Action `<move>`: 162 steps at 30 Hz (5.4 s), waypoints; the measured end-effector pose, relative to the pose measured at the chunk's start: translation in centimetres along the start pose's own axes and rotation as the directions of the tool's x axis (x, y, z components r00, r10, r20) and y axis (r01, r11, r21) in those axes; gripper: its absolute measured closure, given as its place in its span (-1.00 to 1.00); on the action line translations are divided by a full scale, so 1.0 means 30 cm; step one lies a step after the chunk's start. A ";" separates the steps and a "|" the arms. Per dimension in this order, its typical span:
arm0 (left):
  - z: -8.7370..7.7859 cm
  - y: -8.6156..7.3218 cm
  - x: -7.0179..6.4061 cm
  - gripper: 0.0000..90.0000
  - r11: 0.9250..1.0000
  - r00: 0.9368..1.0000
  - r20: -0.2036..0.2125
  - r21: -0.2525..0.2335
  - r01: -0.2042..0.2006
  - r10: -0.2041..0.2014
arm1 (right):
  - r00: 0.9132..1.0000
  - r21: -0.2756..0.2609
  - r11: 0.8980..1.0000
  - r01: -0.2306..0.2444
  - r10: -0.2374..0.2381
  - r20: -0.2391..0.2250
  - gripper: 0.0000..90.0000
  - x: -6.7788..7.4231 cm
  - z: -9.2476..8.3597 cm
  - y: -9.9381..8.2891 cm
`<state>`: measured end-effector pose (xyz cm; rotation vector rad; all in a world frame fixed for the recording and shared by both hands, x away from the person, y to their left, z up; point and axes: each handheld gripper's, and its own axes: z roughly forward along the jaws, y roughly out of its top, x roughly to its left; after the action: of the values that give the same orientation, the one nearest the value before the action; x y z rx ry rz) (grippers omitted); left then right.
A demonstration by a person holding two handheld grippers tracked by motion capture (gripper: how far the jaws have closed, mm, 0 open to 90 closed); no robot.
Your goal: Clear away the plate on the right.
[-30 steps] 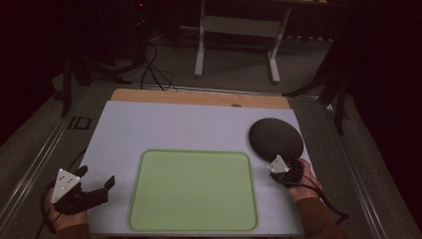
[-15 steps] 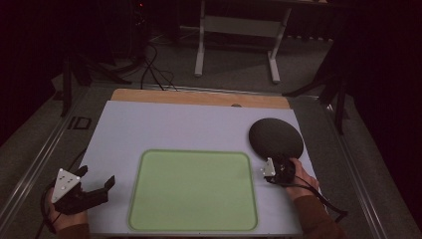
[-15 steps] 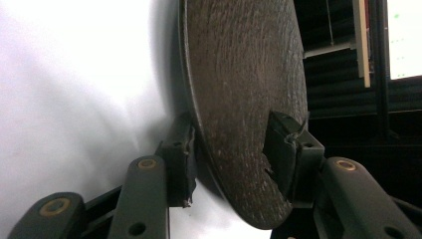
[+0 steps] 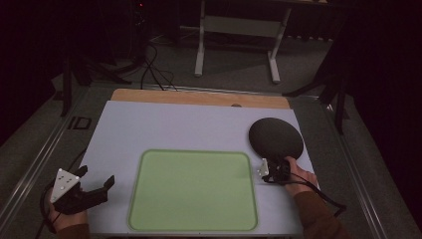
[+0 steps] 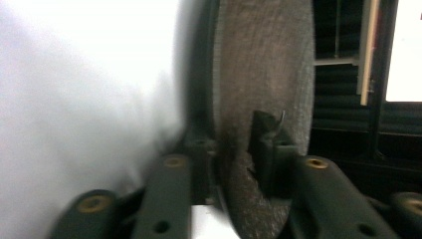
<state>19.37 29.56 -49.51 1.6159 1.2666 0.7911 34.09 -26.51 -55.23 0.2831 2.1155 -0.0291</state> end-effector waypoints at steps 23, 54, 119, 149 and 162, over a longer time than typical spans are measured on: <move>-0.007 -0.004 0.012 -0.86 0.999 0.999 -0.002 -0.005 0.032 -0.032 | 0.994 0.033 0.997 0.067 -0.070 0.085 0.90 -0.018 -0.052 0.037; -0.006 -0.007 0.014 -0.86 0.999 0.999 -0.001 -0.007 0.046 -0.046 | 0.990 -0.024 0.999 0.045 -0.041 0.133 0.81 -0.084 -0.208 0.066; -0.014 -0.004 0.018 -0.86 0.998 0.998 -0.001 -0.025 0.057 -0.057 | 0.959 -0.307 0.913 0.268 -0.223 0.174 0.77 0.049 -0.495 0.319; -0.012 -0.003 0.016 -0.86 0.998 0.998 0.001 -0.023 0.056 -0.056 | 0.931 -0.443 0.818 0.366 -0.326 0.167 0.75 0.173 -0.603 0.430; -0.012 -0.004 0.018 -0.86 0.998 0.998 0.000 -0.023 0.059 -0.059 | 0.922 -0.511 0.778 0.366 -0.377 0.086 0.82 0.252 -0.626 0.451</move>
<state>19.14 30.20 -49.51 1.5532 1.2955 0.7667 17.47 -9.41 -50.31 -0.4676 2.0774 0.3134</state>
